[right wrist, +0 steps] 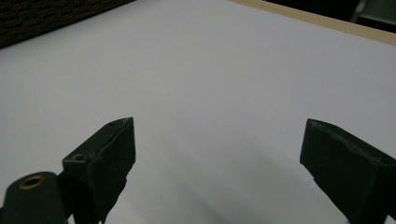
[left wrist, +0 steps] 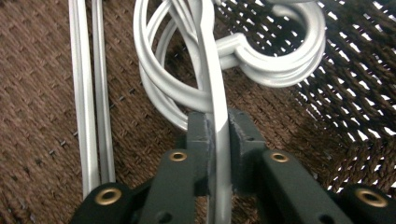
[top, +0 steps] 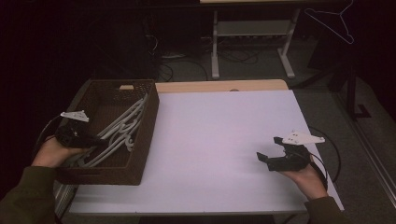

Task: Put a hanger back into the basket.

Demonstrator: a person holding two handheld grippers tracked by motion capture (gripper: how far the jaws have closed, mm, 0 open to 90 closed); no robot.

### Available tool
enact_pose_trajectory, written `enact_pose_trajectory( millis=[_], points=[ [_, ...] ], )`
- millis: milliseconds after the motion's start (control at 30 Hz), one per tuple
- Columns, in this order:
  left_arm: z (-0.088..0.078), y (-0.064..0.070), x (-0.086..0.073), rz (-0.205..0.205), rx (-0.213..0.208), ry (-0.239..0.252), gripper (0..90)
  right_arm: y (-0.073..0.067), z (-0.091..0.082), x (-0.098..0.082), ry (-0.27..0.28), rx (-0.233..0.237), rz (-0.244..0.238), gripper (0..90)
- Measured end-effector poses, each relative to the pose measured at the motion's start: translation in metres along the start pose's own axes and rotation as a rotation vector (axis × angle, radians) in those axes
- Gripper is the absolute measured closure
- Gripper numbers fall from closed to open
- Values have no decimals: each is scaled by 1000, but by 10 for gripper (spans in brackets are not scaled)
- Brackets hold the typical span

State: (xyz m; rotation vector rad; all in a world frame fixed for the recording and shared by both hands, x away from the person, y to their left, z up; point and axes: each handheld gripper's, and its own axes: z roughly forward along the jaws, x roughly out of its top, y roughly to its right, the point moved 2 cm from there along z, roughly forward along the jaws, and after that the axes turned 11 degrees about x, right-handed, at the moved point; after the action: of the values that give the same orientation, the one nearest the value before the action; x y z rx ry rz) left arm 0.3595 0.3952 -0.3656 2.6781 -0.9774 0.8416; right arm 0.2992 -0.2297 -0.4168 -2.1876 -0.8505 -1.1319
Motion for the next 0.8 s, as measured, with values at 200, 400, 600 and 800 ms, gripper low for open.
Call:
enact_pose_trajectory(
  millis=[200, 400, 600, 800],
  points=[
    [-4, -5, 0, -43, 20, 47, 453, 1, -2, 2, 9, -5, -7, 101],
    [-19, 0, 12, -82, 6, 180, 323, 0, -4, 5, 21, -4, -4, 101],
    [-28, 22, 35, -86, -22, 303, 228, -2, -7, 17, 54, 4, -21, 100],
    [-32, 43, 54, -61, -48, 389, 199, -6, -9, 30, 111, 20, -19, 87]
  ],
)
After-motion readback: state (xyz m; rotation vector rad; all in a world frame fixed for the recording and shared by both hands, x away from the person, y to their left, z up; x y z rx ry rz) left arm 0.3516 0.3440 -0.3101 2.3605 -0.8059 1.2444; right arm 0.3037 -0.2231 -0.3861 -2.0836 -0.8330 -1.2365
